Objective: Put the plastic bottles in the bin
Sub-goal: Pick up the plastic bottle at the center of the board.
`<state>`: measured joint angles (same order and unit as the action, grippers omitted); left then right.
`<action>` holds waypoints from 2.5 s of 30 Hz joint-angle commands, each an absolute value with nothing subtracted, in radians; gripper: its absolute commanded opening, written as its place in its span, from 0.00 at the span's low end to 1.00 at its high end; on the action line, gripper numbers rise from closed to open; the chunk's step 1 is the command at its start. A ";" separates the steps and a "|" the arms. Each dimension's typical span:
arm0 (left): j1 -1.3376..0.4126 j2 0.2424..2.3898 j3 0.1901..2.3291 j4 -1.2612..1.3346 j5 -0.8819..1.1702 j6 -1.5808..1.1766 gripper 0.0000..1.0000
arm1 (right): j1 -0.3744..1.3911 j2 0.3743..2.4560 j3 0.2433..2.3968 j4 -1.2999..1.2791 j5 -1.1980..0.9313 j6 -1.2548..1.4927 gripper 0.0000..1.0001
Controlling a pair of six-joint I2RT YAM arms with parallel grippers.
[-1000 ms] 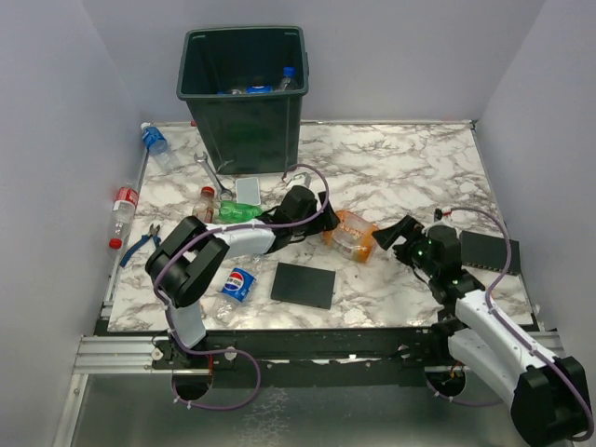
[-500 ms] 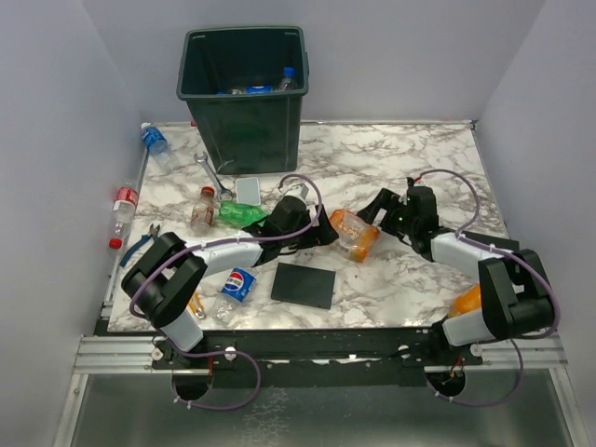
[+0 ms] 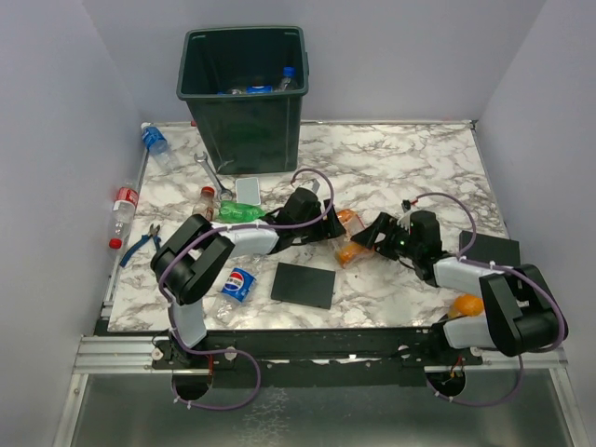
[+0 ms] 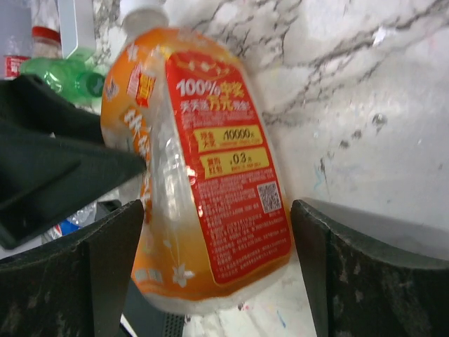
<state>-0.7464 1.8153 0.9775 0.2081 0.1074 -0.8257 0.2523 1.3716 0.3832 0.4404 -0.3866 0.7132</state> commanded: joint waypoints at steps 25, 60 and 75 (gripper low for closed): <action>-0.726 1.719 0.972 0.219 0.122 -0.774 0.79 | 0.267 1.233 0.318 0.461 -0.496 0.720 0.29; -0.679 1.375 1.149 0.429 0.381 -0.802 0.93 | 0.300 0.577 0.394 0.400 -0.464 0.492 0.20; -0.697 1.439 1.185 0.428 0.364 -0.773 0.16 | 0.308 0.572 0.418 0.356 -0.501 0.481 0.23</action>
